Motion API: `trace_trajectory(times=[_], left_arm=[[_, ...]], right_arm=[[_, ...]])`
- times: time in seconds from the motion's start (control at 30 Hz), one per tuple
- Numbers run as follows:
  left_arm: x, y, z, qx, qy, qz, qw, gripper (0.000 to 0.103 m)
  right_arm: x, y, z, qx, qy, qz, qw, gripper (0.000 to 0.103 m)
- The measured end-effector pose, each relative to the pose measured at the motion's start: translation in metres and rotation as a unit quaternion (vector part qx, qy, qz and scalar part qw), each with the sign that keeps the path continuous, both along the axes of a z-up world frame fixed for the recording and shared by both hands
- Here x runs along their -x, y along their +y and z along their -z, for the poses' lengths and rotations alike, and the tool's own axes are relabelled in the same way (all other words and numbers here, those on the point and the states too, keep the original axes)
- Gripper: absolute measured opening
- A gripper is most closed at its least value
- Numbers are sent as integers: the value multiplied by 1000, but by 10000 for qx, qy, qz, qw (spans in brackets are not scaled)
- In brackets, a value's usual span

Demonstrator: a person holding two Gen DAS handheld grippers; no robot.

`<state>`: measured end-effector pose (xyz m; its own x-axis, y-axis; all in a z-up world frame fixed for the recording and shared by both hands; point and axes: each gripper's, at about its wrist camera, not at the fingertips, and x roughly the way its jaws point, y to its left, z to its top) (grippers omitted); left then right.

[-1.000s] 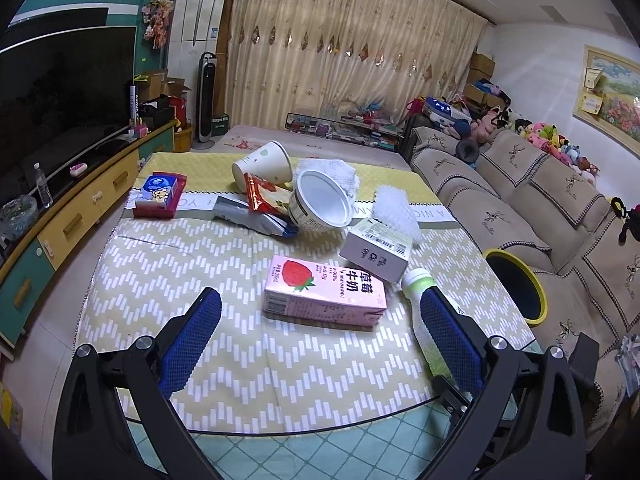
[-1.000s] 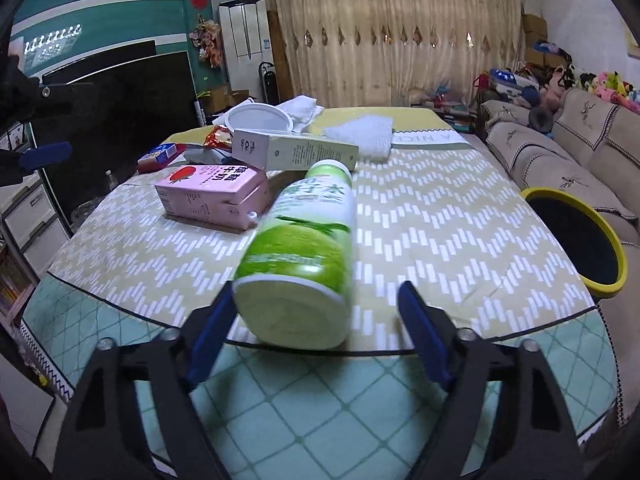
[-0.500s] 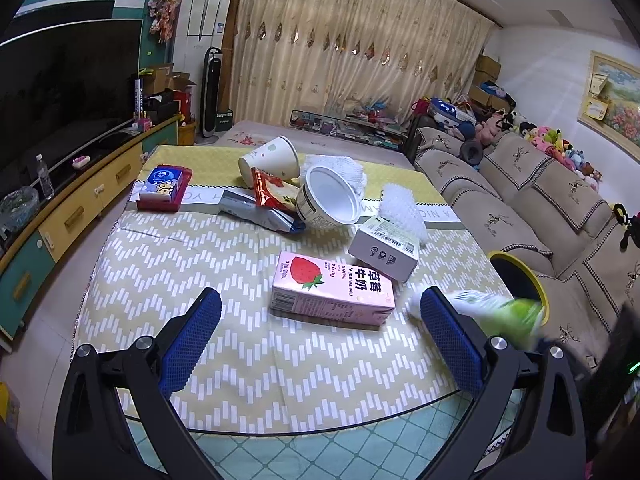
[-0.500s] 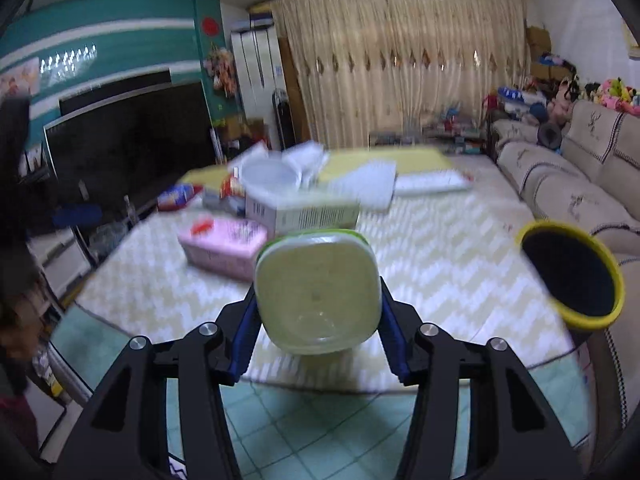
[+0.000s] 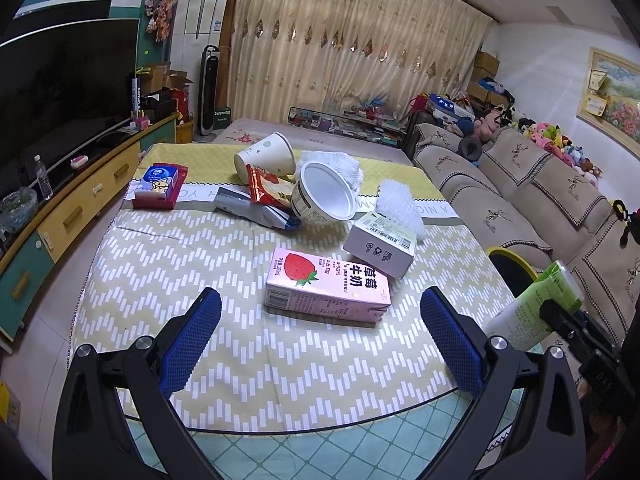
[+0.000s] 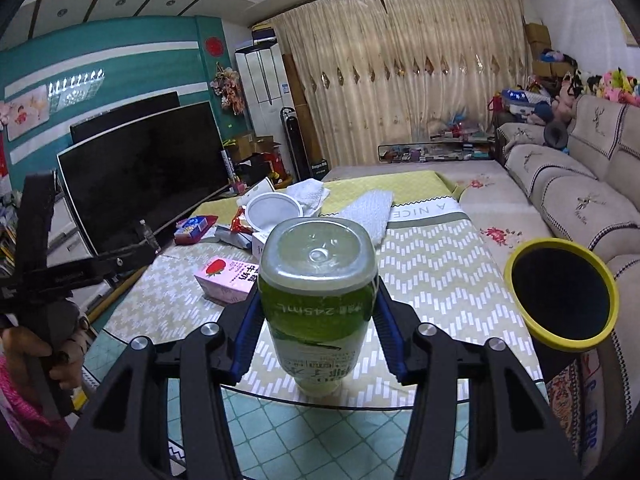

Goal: Collect trash
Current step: 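Carry the bottle over the bin and open the right gripper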

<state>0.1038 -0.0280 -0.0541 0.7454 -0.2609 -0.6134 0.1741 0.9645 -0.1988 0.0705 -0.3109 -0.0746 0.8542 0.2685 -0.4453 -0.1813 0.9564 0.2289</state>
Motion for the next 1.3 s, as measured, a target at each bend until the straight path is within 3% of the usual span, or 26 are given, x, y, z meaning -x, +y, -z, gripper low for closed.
trace_trajectory(times=[0.33,0.63,0.77,0.9,1.1,1.3], left_arm=[[-9,-16,1,-143,76,52,9999,98],[-28,-41,8,-278,204,170,9993,98],[-36,-54,12,-359,253,260,9987,98],[-46,-66,15,-423,318,335,9980,98],[-64,-81,24,-518,462,443,9966,98],[-82,-91,35,-627,633,549,9945,98]], right_arm=[[-10,-43,-17,-361,-78,216,9991,49],[-29,-132,-30,-176,-389,1552,9870,49],[-54,-182,-9,-13,-136,2314,9728,49],[-85,-218,27,139,433,2740,9607,49],[-121,-242,84,220,1254,2921,9479,50],[-132,-249,117,344,1666,2937,9406,51]])
